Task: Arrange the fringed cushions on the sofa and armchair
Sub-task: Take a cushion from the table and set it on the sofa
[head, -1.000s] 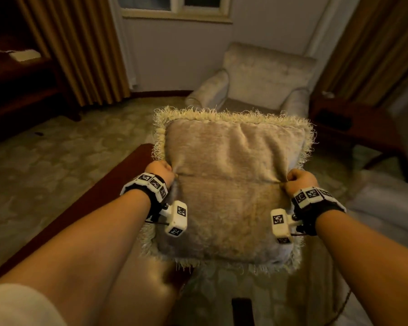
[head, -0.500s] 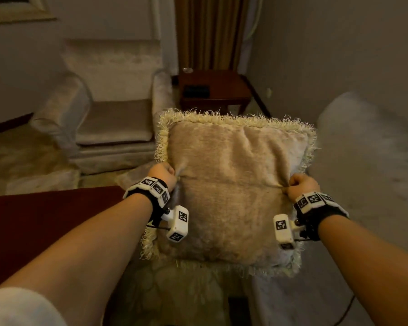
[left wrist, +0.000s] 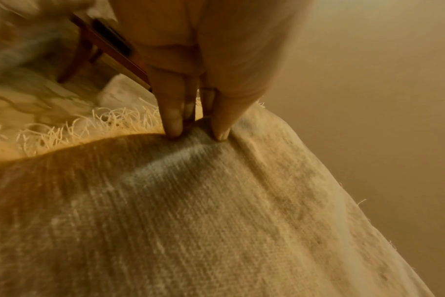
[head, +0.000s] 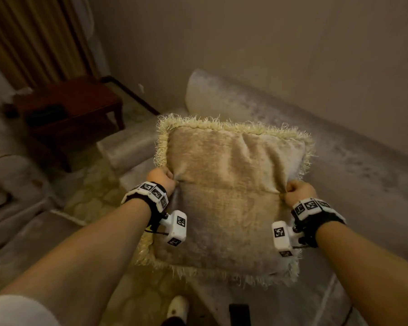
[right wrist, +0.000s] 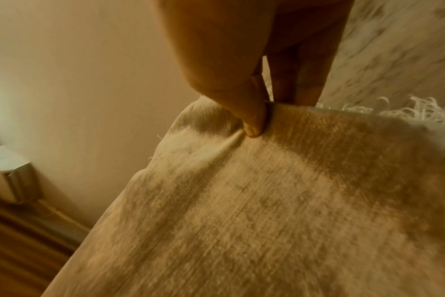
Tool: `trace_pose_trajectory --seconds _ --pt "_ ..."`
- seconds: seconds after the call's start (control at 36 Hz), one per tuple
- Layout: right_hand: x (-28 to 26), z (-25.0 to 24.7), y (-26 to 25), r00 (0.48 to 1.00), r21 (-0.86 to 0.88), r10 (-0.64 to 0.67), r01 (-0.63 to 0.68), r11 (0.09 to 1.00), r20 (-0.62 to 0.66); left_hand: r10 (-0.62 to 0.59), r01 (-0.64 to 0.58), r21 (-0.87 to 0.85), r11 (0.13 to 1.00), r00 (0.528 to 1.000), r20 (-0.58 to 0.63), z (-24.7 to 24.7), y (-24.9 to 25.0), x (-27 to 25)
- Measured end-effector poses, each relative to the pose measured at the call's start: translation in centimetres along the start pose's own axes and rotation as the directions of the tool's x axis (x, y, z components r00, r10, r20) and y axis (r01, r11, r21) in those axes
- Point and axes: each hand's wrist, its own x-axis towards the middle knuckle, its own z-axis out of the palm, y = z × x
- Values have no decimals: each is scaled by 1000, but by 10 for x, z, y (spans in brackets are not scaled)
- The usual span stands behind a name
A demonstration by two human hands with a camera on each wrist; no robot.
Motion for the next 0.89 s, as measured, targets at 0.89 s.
trace_pose_trajectory --seconds 0.89 --pt "41 -72 158 755 212 610 -573 792 -239 434 -526 49 849 747 503 232 240 120"
